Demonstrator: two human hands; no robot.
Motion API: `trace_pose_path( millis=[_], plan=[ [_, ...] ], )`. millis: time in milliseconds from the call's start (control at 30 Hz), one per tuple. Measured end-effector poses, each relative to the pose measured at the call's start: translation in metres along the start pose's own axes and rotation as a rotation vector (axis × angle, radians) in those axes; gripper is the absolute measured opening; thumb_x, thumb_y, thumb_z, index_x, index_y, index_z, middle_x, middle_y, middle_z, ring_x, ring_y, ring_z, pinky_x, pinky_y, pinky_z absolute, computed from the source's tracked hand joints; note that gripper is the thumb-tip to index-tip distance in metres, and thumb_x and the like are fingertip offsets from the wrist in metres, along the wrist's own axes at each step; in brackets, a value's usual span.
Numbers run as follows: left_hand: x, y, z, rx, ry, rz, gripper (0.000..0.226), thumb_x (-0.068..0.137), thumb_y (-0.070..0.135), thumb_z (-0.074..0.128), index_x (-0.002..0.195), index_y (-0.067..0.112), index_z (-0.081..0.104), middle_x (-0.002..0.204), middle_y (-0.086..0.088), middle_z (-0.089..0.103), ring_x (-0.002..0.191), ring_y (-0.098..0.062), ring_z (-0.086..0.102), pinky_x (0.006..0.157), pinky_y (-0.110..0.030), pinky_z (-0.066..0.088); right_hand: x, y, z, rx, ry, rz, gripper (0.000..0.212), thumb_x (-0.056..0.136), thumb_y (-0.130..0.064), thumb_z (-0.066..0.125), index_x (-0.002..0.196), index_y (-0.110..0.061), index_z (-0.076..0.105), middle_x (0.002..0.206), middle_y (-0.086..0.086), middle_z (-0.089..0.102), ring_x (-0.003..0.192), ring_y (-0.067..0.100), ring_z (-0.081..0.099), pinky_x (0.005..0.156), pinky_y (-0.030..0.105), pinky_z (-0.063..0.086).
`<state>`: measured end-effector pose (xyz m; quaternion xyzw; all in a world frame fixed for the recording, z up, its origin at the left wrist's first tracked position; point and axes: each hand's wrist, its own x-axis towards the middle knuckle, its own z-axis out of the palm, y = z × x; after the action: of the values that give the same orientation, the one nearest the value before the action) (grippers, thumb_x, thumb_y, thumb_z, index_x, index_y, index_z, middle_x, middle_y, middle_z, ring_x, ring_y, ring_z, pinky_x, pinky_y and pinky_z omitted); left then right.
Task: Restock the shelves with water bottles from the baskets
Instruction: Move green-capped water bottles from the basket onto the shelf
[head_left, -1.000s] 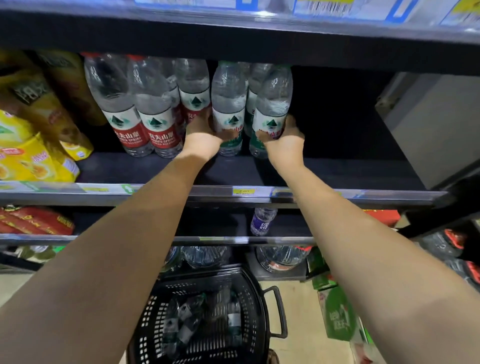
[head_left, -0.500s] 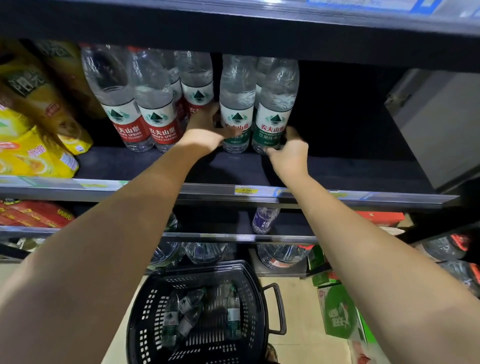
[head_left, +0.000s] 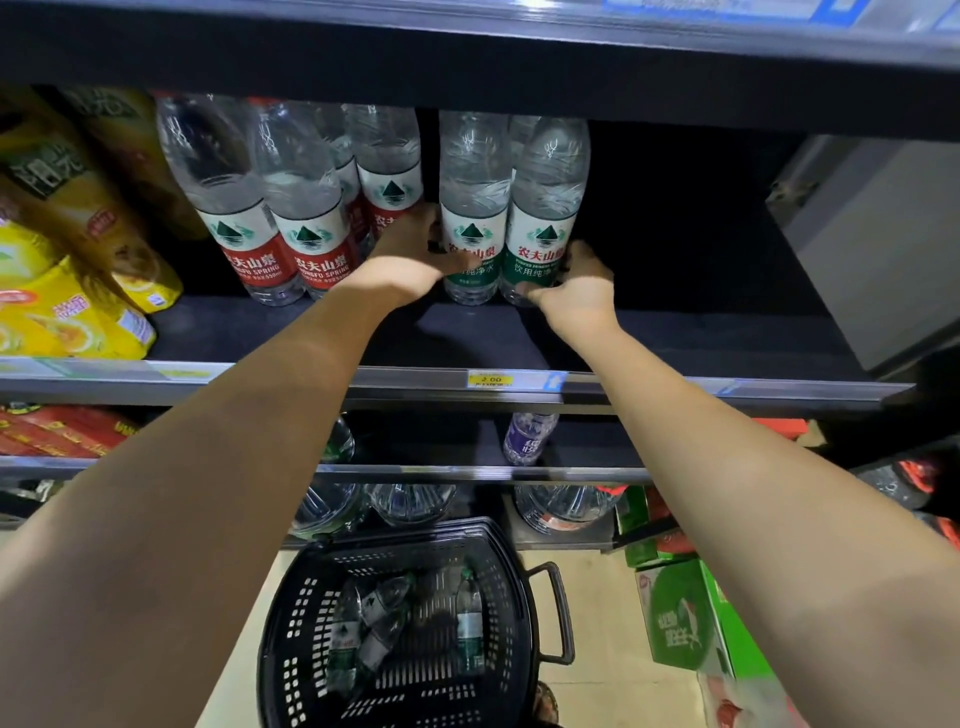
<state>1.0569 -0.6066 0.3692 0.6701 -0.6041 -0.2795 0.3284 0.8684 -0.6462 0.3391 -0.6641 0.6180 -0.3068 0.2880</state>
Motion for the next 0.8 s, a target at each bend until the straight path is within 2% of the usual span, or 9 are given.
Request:
trace_pose_path(
  millis=[100,233,300,400,500,567,667,733,800],
  plan=[
    [-0.009,0.004,0.004,-0.025,-0.009,-0.072,0.068,0.083,0.033,0.073,0.142,0.013,0.043,0.141,-0.004,0.053,0.127,-0.02,0.051,0.109,-0.035,0.038,-0.012,-0.01,-0.008,-0.039,-0.042,0.013,0.066,0.074,-0.025,0.082,0.126,-0.002,0.049,0.128,0.013,0.06,0.117,0.026,0.058,0.089,0.027,0.046],
    [-0.063,0.019,0.014,0.054,0.211,-0.2,0.063,0.088,0.044,0.065,0.13,-0.001,0.049,0.13,-0.02,0.056,0.121,-0.034,0.051,0.097,-0.033,0.04,-0.066,-0.022,-0.022,-0.006,0.059,0.026,0.07,0.082,-0.029,0.075,0.136,-0.001,0.041,0.133,0.014,0.054,0.125,0.028,0.048,0.095,0.029,0.04],
    [-0.12,0.018,0.021,0.045,0.3,-0.09,0.063,0.092,0.039,0.061,0.139,0.002,0.043,0.141,-0.017,0.048,0.132,-0.031,0.043,0.106,-0.033,0.037,-0.111,-0.016,-0.023,0.013,0.098,-0.019,0.068,0.088,-0.03,0.068,0.143,-0.006,0.036,0.14,0.009,0.047,0.134,0.023,0.037,0.103,0.026,0.033],
    [-0.206,-0.015,0.041,0.235,0.358,0.021,0.063,0.094,0.036,0.058,0.144,0.004,0.039,0.148,-0.017,0.041,0.138,-0.032,0.036,0.112,-0.045,0.035,-0.183,0.011,-0.015,0.011,0.111,-0.152,0.061,0.09,-0.025,0.066,0.141,-0.005,0.039,0.136,0.01,0.047,0.13,0.022,0.034,0.101,0.013,0.023],
    [-0.278,-0.058,0.068,0.448,0.262,-0.018,0.064,0.094,0.045,0.046,0.138,0.0,0.045,0.143,-0.022,0.046,0.133,-0.04,0.041,0.106,-0.054,0.039,-0.24,0.049,0.005,-0.092,0.103,-0.253,0.056,0.086,-0.024,0.066,0.132,0.001,0.046,0.128,0.016,0.05,0.122,0.028,0.038,0.106,0.013,0.019],
    [-0.318,-0.084,0.085,0.552,0.138,-0.113,0.07,0.092,0.052,0.039,0.139,0.0,0.046,0.143,-0.023,0.046,0.133,-0.042,0.041,0.106,-0.056,0.039,-0.272,0.076,0.021,-0.224,-0.005,-0.245,0.059,0.084,-0.025,0.069,0.132,0.002,0.046,0.129,0.018,0.051,0.123,0.031,0.04,0.111,0.027,0.026],
    [-0.364,-0.116,0.108,0.617,-0.045,-0.279,0.077,0.092,0.06,0.029,0.137,0.0,0.049,0.141,-0.027,0.047,0.132,-0.045,0.042,0.105,-0.058,0.038,-0.317,0.117,0.045,-0.455,-0.219,-0.18,0.064,0.085,-0.033,0.068,0.134,0.002,0.046,0.132,0.02,0.051,0.125,0.037,0.042,0.107,0.048,0.039],
    [-0.39,-0.132,0.124,0.639,-0.158,-0.354,0.076,0.09,0.058,0.036,0.136,-0.001,0.05,0.138,-0.029,0.049,0.129,-0.047,0.045,0.102,-0.059,0.041,-0.343,0.141,0.06,-0.543,-0.358,-0.124,0.063,0.082,-0.036,0.068,0.13,0.002,0.05,0.123,0.021,0.055,0.115,0.039,0.05,0.098,0.048,0.046],
    [-0.41,-0.147,0.142,0.659,-0.228,-0.403,0.078,0.084,0.055,0.056,0.14,0.001,0.046,0.139,-0.029,0.048,0.13,-0.047,0.044,0.102,-0.059,0.04,-0.365,0.163,0.073,-0.603,-0.48,-0.06,0.066,0.078,-0.039,0.068,0.128,0.0,0.051,0.117,0.018,0.058,0.108,0.037,0.053,0.094,0.044,0.048]
  ],
)
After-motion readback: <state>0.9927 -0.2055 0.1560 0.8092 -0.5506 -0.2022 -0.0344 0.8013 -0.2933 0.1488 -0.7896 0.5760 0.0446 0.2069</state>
